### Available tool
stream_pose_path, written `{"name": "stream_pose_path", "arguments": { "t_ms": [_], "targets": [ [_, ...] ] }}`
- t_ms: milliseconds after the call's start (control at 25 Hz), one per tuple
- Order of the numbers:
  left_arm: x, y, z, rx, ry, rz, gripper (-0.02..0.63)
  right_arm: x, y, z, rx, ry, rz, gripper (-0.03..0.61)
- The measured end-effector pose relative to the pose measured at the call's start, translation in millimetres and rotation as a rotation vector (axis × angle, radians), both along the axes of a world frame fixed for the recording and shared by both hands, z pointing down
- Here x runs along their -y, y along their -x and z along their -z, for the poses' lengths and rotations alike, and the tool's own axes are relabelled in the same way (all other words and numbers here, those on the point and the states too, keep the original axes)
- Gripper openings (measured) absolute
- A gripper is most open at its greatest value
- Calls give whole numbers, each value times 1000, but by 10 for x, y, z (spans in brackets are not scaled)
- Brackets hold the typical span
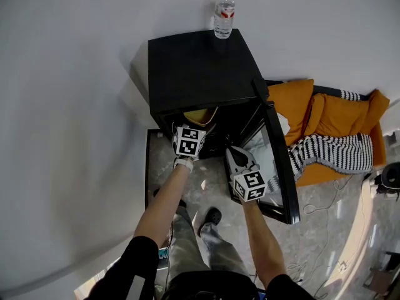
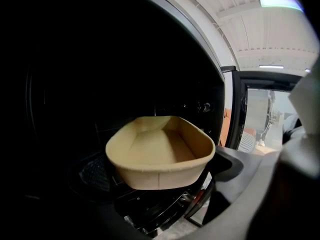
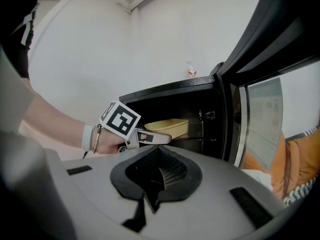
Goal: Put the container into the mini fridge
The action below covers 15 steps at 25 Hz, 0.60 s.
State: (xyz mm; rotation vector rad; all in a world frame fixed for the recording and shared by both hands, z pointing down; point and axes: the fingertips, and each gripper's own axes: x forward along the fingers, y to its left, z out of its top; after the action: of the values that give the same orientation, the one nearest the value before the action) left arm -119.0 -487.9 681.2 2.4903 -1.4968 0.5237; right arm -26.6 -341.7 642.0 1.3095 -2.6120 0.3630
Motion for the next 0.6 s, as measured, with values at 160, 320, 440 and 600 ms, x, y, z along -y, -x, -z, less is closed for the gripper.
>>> {"name": "stream_pose_path", "arguments": {
  "t_ms": [160, 320, 440, 600],
  "targets": [
    [0, 6, 4, -7, -9, 2, 591, -6, -9, 10, 6, 1, 3, 8],
    [-58, 8, -14, -10, -1, -10, 592, -7, -25, -4, 9, 8, -9, 8],
    [-95, 21, -31, -8, -2, -14, 592, 15, 5, -17, 8, 14, -8, 8],
    [-133, 26, -15, -23, -2, -14, 592, 52, 32, -69, 5, 24, -6, 8]
  ]
}}
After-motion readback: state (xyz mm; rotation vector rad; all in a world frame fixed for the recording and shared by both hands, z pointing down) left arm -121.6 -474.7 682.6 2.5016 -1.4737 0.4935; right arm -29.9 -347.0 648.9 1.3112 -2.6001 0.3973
